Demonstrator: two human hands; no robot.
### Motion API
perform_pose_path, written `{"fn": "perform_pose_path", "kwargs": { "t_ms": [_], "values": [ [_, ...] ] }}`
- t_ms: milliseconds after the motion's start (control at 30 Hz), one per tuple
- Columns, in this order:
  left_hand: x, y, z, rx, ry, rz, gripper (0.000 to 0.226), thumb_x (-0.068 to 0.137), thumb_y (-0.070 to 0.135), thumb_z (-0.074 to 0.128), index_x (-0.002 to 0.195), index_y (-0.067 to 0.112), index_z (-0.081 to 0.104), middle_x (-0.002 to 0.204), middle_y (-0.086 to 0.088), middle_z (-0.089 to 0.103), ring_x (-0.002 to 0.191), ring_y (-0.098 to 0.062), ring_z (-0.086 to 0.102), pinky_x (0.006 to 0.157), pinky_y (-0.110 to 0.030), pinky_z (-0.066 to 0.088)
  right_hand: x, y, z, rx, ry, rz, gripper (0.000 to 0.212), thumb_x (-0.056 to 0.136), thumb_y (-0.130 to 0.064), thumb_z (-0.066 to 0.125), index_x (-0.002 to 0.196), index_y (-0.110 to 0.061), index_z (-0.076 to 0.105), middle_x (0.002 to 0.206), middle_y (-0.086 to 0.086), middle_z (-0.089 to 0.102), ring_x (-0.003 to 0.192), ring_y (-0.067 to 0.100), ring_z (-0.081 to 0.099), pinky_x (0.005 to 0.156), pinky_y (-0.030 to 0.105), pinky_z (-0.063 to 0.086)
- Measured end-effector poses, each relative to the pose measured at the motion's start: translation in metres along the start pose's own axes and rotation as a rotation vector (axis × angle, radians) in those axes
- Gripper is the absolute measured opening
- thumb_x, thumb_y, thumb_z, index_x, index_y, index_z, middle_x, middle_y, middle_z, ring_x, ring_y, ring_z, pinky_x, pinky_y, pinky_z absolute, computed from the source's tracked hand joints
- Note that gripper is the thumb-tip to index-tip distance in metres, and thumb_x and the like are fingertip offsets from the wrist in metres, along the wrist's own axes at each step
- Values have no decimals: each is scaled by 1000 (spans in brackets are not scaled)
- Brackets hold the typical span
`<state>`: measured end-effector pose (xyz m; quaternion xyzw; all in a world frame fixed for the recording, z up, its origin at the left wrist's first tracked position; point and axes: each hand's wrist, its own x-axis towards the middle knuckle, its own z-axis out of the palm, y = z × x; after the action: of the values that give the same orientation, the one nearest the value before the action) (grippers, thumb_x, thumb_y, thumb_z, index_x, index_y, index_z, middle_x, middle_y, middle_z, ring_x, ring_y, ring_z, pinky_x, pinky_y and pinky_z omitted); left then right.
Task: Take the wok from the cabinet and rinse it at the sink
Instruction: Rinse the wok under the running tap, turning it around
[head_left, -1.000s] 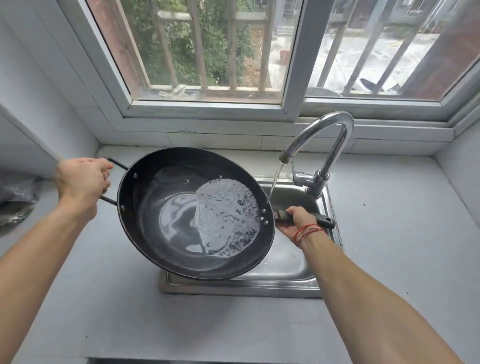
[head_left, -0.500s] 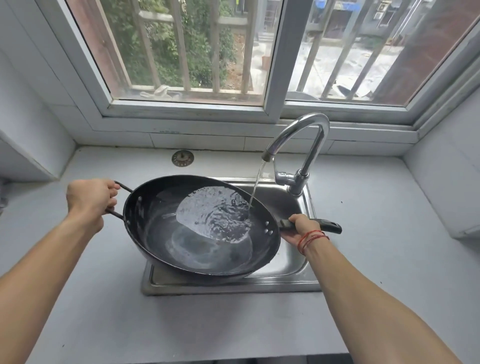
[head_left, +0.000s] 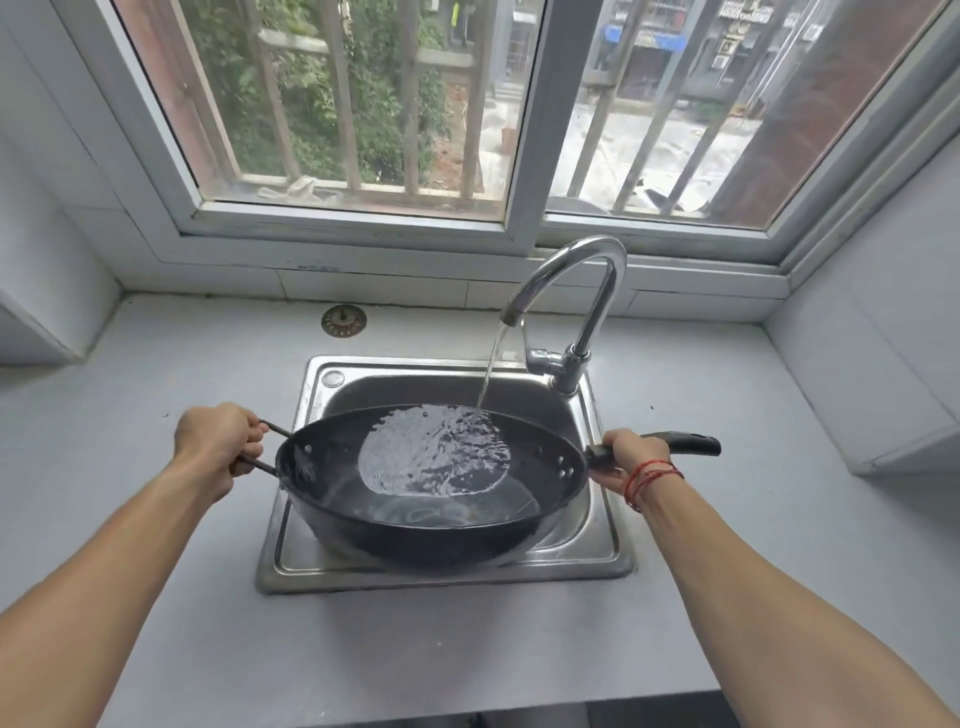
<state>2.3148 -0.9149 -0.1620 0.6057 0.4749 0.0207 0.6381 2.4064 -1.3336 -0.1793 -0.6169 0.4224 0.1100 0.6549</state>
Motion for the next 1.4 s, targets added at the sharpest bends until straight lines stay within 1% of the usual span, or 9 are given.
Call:
{"fn": "perform_pose_path", "kwargs": {
  "t_ms": [167,333,633,733,900,1000,1100,1267,1400],
  "values": [
    [3,-17,12,37,-40,-21,19,89,-3,40,77,-2,54,38,3,40,25,-6,29,33,-12,18,0,-12,-18,-24,40,-41,38,79,7,55,116,1,47,95,24,68,73,35,71,58,49,58],
    [6,-31,24,107,-53,-21,18,86,-3,41,81,-4,57,46,-1,42,28,-8,31,35,-13,22,-9,-28,-33,-41,86,-102,53,79,5,58,130,1,42,101,24,68,72,34,72,53,45,58],
    [0,-48,57,208,-91,11,20,83,-3,39,73,1,55,64,-11,52,39,-17,34,45,-21,23,-35,-69,-54,-116,176,-262,59,74,4,64,128,3,38,115,21,58,83,37,67,45,42,55],
    [-4,-49,68,229,-107,28,20,79,-3,39,73,0,58,55,-8,47,41,-18,34,47,-22,22,-40,-81,-58,-100,188,-292,58,76,4,63,125,-2,34,118,21,57,88,37,65,47,42,56],
    [-10,-52,81,262,-129,39,21,80,-3,37,72,2,55,51,-6,43,33,-16,32,44,-22,21,-46,-93,-63,-126,191,-370,57,72,2,61,122,-4,36,112,26,64,80,35,70,50,42,57],
    [-12,-53,88,256,-130,32,22,83,-2,35,77,0,56,52,-5,43,39,-18,35,43,-22,20,-50,-97,-65,-162,192,-415,48,78,1,61,117,-6,33,106,24,65,75,34,71,57,43,60],
    [-13,-54,94,238,-134,11,23,87,-1,34,77,1,55,52,-5,40,44,-18,35,48,-25,20,-53,-101,-65,-197,198,-479,48,78,-1,62,118,-5,35,102,24,66,73,33,72,54,39,60],
    [-16,-57,101,228,-121,6,23,90,1,35,75,3,54,58,-7,42,49,-20,37,51,-28,21,-57,-104,-63,-197,178,-592,41,83,1,61,110,-7,31,79,11,62,75,32,72,61,42,62],
    [-13,-58,106,206,-108,9,21,89,1,36,78,3,53,64,-8,47,50,-20,41,50,-28,24,-54,-106,-61,-166,150,-644,39,83,0,62,109,-4,33,77,12,64,71,29,71,63,42,61]
  ]
}}
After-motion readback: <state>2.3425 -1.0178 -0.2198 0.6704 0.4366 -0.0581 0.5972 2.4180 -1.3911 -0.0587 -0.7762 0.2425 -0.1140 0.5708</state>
